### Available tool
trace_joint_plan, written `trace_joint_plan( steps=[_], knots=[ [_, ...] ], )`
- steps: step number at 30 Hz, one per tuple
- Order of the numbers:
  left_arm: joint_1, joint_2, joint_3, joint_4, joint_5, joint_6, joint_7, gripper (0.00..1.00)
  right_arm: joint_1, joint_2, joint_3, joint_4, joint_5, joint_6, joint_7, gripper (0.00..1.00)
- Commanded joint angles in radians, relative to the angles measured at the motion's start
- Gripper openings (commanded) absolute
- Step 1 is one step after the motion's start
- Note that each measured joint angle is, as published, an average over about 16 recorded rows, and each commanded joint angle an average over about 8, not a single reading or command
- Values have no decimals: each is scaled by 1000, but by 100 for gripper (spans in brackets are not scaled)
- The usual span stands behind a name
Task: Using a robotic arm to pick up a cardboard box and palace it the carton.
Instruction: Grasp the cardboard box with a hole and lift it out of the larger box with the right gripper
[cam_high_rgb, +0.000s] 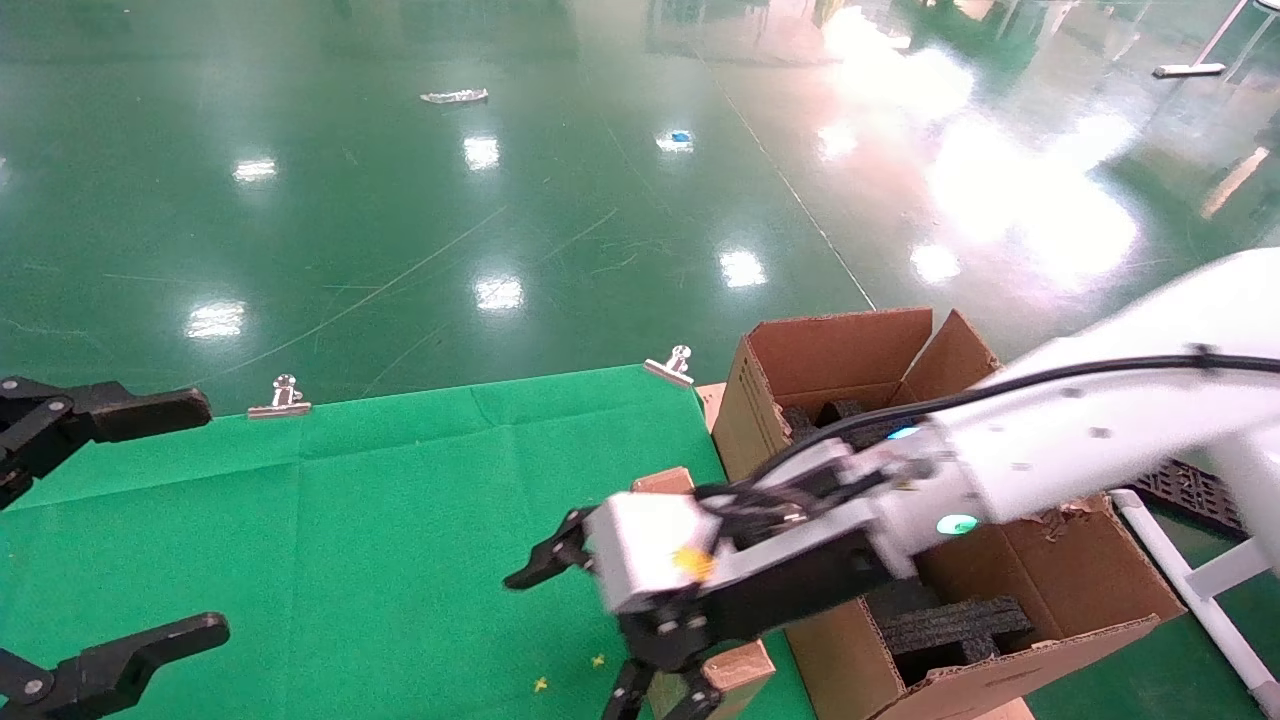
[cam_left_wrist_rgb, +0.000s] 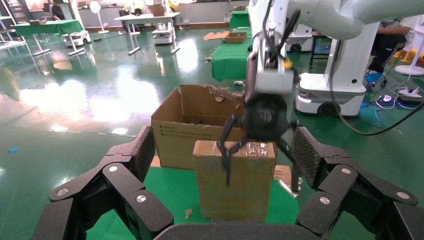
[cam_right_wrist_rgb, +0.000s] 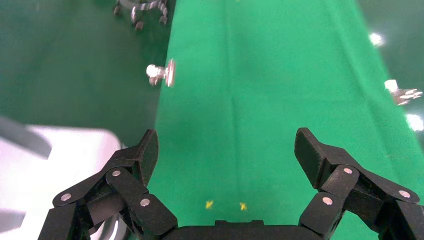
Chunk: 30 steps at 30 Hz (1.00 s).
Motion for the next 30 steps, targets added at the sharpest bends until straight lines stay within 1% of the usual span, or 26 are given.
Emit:
trace_joint_plan(
  steps=[1,6,11,21,30],
  knots=[
    [0,0,0,0,0,0,0,100,40,-26,-56,0,-44,-3,16,100],
    [0,0,0,0,0,0,0,100,172,-38,-171,1,-117,-9,47,100],
    [0,0,1,0,0,0,0,100,317,-38,-299,1,-168,-14,101,100],
    [0,0,1,0,-1,0,1,100,563,-17,-537,1,-174,-17,190,100],
    [0,-1,1,0,-1,-1,1,100,715,-66,-787,2,-174,-14,240,100]
  ],
)
